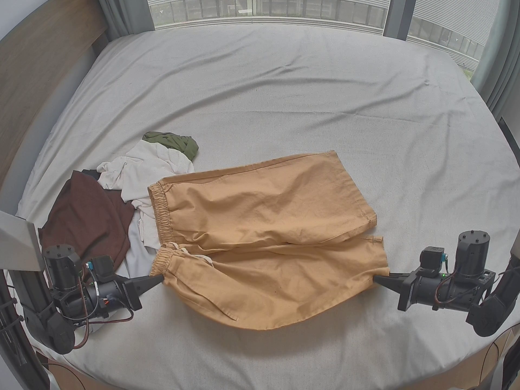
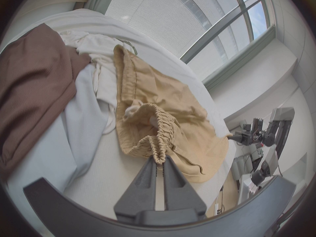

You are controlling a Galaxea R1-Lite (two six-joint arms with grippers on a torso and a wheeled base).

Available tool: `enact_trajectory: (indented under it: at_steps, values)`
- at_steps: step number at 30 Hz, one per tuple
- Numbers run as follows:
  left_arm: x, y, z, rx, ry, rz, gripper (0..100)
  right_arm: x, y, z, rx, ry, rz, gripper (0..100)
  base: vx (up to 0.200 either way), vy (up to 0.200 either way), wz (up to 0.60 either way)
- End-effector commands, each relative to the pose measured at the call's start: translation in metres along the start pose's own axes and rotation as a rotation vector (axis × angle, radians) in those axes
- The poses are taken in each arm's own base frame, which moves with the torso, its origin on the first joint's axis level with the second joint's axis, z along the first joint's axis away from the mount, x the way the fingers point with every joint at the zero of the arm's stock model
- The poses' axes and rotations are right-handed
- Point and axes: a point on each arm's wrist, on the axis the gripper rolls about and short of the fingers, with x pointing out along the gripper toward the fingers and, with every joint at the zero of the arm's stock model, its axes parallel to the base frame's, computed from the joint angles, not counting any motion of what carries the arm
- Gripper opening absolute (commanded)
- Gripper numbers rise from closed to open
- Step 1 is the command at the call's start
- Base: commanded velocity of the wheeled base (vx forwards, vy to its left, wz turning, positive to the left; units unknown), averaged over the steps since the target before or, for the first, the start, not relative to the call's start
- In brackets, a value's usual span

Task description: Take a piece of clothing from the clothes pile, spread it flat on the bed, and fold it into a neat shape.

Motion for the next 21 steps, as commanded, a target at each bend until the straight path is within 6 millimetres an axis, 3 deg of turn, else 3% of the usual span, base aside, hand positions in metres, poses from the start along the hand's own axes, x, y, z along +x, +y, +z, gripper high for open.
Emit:
enact_trajectory:
  at_steps: [1,12,21]
  values:
    - [0.0,-0.008,0.018,0.031,-0.075,-0.029,0,0.001,-0.001,0.016,-0.008,-0.07,0.002,0,0.0,0.0,0.0]
    - [0.003,-0.02,0.037,-0.009,-0.142,-0.083,0,0.004,-0.001,0.038,0.022,-0.2,0.019,0,0.0,0.0,0.0]
    - [-0.002,-0.035,0.064,-0.06,-0.241,-0.144,0,0.008,-0.001,0.057,0.036,-0.271,0.034,0,0.0,0.0,0.0]
